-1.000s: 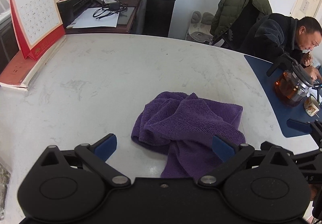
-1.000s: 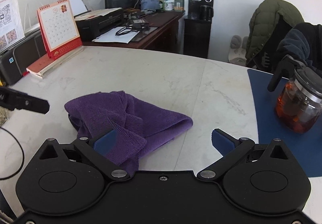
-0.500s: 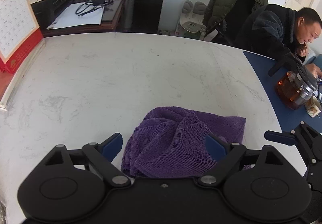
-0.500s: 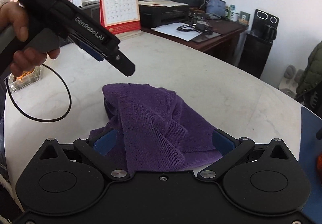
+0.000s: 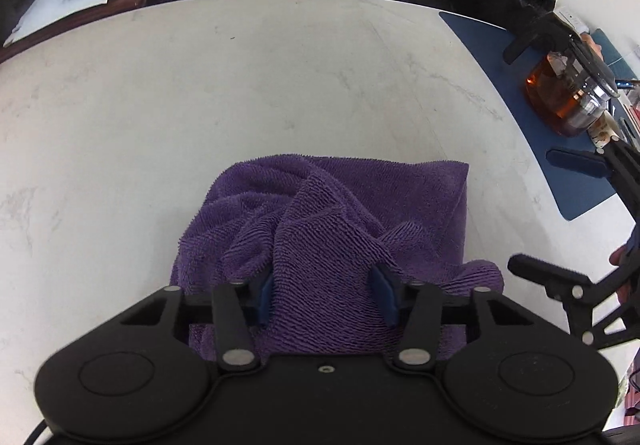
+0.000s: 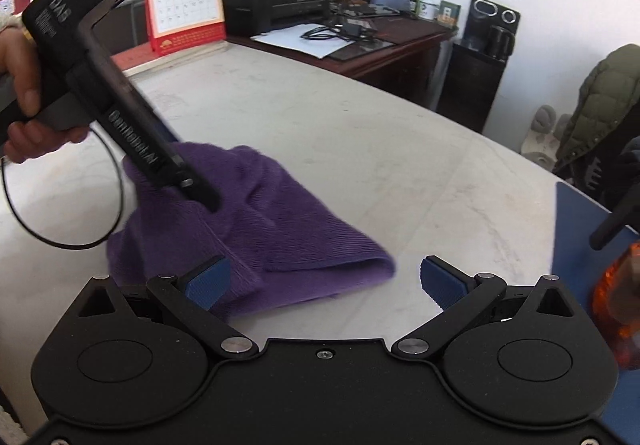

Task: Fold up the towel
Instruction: 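Grasp the purple towel edge with the left gripper while the right gripper grasps another edge, then lift the towel with both grippers and shake it open in the air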

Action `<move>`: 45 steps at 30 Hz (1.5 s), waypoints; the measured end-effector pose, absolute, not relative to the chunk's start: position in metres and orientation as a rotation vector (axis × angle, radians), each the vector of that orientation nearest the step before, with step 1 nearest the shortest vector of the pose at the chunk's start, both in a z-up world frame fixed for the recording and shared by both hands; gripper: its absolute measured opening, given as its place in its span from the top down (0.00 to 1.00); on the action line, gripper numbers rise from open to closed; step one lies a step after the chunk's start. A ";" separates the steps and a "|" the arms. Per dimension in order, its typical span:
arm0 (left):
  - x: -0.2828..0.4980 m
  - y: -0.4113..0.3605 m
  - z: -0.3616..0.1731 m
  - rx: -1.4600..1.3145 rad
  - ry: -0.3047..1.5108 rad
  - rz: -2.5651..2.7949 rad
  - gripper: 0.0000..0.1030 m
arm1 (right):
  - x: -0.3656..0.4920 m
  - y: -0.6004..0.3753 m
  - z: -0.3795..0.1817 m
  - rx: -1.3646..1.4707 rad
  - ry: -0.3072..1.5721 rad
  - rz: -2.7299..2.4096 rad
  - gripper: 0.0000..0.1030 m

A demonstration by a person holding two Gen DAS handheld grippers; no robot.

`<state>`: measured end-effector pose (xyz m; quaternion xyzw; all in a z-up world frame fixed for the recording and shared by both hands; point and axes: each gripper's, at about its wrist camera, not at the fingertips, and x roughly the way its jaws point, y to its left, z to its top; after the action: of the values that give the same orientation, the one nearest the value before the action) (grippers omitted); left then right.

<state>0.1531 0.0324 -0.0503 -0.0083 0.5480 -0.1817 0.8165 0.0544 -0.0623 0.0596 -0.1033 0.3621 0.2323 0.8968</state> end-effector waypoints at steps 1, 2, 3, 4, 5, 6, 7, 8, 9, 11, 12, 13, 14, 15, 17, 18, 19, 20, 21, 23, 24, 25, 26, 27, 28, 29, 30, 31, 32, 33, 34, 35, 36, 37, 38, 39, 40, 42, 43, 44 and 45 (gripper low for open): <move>0.154 0.036 -0.050 -0.032 1.170 -0.387 0.73 | 0.057 -0.067 0.054 -0.204 0.749 0.480 0.00; 0.155 0.035 -0.046 -0.043 1.170 -0.384 0.76 | 0.062 -0.069 0.050 -0.198 0.745 0.483 0.00; 0.154 0.039 -0.045 -0.052 1.168 -0.385 0.80 | 0.068 -0.069 0.048 -0.204 0.738 0.492 0.01; 0.153 0.043 -0.044 -0.060 1.167 -0.386 0.82 | 0.074 -0.067 0.046 -0.213 0.732 0.504 0.03; 0.152 0.047 -0.044 -0.068 1.166 -0.387 0.82 | 0.080 -0.066 0.044 -0.223 0.727 0.516 0.04; 0.152 0.050 -0.044 -0.071 1.169 -0.388 0.82 | 0.086 -0.063 0.041 -0.237 0.724 0.533 0.07; 0.151 0.051 -0.044 -0.070 1.176 -0.390 0.82 | 0.093 -0.060 0.039 -0.254 0.723 0.552 0.10; 0.151 0.052 -0.044 -0.066 1.184 -0.390 0.81 | 0.099 -0.055 0.035 -0.270 0.729 0.575 0.10; 0.151 0.052 -0.043 -0.059 1.193 -0.389 0.80 | 0.106 -0.050 0.030 -0.284 0.739 0.599 0.12; 0.151 0.049 -0.044 -0.045 1.194 -0.396 0.77 | 0.118 -0.041 0.021 -0.310 0.761 0.649 0.16; 0.151 0.048 -0.045 -0.038 1.193 -0.400 0.72 | 0.123 -0.038 0.017 -0.320 0.775 0.677 0.16; 0.151 0.046 -0.045 -0.030 1.193 -0.405 0.68 | 0.126 -0.036 0.014 -0.327 0.789 0.700 0.16; 0.152 0.044 -0.046 -0.020 1.195 -0.410 0.66 | 0.129 -0.034 0.011 -0.333 0.803 0.719 0.17; 0.153 0.043 -0.048 -0.008 1.194 -0.414 0.65 | 0.131 -0.030 0.010 -0.338 0.813 0.733 0.17; 0.152 0.040 -0.051 0.007 1.195 -0.422 0.66 | 0.132 -0.024 0.005 -0.348 0.852 0.764 0.17; 0.151 0.040 -0.054 0.010 1.192 -0.424 0.67 | 0.133 -0.023 0.003 -0.352 0.866 0.767 0.18; 0.151 0.040 -0.056 0.009 1.188 -0.424 0.72 | 0.133 -0.022 0.002 -0.353 0.878 0.770 0.22; 0.150 0.041 -0.058 0.002 1.186 -0.422 0.74 | 0.133 -0.021 0.001 -0.352 0.891 0.773 0.23; 0.149 0.043 -0.059 -0.009 1.182 -0.416 0.79 | 0.133 -0.020 0.000 -0.351 0.904 0.777 0.26; 0.147 0.048 -0.058 -0.043 1.168 -0.400 0.84 | 0.131 -0.018 0.002 -0.351 0.924 0.780 0.35; 0.145 0.052 -0.056 -0.067 1.160 -0.390 0.87 | 0.130 -0.016 0.003 -0.354 0.930 0.778 0.42; 0.143 0.055 -0.055 -0.089 1.152 -0.383 0.89 | 0.129 -0.014 0.005 -0.361 0.932 0.772 0.50; 0.141 0.058 -0.053 -0.110 1.143 -0.376 0.89 | 0.126 -0.012 0.007 -0.371 0.931 0.764 0.55; 0.138 0.062 -0.051 -0.134 1.132 -0.368 0.90 | 0.124 -0.011 0.008 -0.379 0.931 0.753 0.67; 0.134 0.067 -0.048 -0.162 1.118 -0.359 0.90 | 0.121 -0.010 0.009 -0.384 0.930 0.736 0.80; 0.129 0.072 -0.044 -0.189 1.105 -0.353 0.90 | 0.118 -0.011 0.012 -0.379 0.925 0.713 0.88; 0.125 0.076 -0.041 -0.211 1.093 -0.349 0.91 | 0.116 -0.014 0.015 -0.350 0.920 0.693 0.94; 0.121 0.080 -0.038 -0.226 1.078 -0.341 0.91 | 0.115 -0.018 0.020 -0.309 0.917 0.676 0.94; 0.117 0.084 -0.034 -0.238 1.065 -0.333 0.91 | 0.113 -0.021 0.024 -0.277 0.912 0.664 0.94; 0.113 0.088 -0.029 -0.253 1.048 -0.325 0.91 | 0.111 -0.024 0.027 -0.251 0.906 0.655 0.94; 0.107 0.092 -0.023 -0.270 1.026 -0.318 0.91 | 0.108 -0.028 0.033 -0.225 0.897 0.643 0.94; 0.103 0.096 -0.018 -0.281 1.009 -0.314 0.91 | 0.104 -0.032 0.039 -0.198 0.886 0.628 0.94; 0.098 0.100 -0.011 -0.287 0.988 -0.310 0.92 | 0.100 -0.036 0.046 -0.172 0.873 0.617 0.94; 0.094 0.103 -0.005 -0.294 0.967 -0.305 0.92 | 0.096 -0.040 0.052 -0.146 0.860 0.607 0.94; 0.089 0.107 0.000 -0.300 0.949 -0.302 0.92 | 0.092 -0.045 0.061 -0.117 0.844 0.598 0.94; 0.086 0.110 0.006 -0.306 0.933 -0.298 0.92 | 0.088 -0.049 0.071 -0.094 0.823 0.590 0.94; 0.081 0.115 0.012 -0.313 0.910 -0.287 0.92 | 0.083 -0.053 0.081 -0.080 0.799 0.581 0.94; 0.072 0.123 0.024 -0.319 0.872 -0.269 0.92 | 0.076 -0.060 0.102 -0.064 0.744 0.571 0.94; 0.068 0.127 0.029 -0.323 0.854 -0.262 0.92 | 0.073 -0.063 0.113 -0.059 0.716 0.567 0.94; 0.063 0.132 0.035 -0.330 0.835 -0.256 0.92 | 0.070 -0.067 0.124 -0.053 0.687 0.563 0.94; 0.059 0.136 0.040 -0.340 0.817 -0.250 0.92 | 0.067 -0.070 0.134 -0.048 0.659 0.559 0.94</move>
<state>0.0588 0.1363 0.0396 -0.1639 0.3943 -0.1205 0.8962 0.0665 -0.0701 0.1344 -0.0230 0.3193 0.2708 0.9079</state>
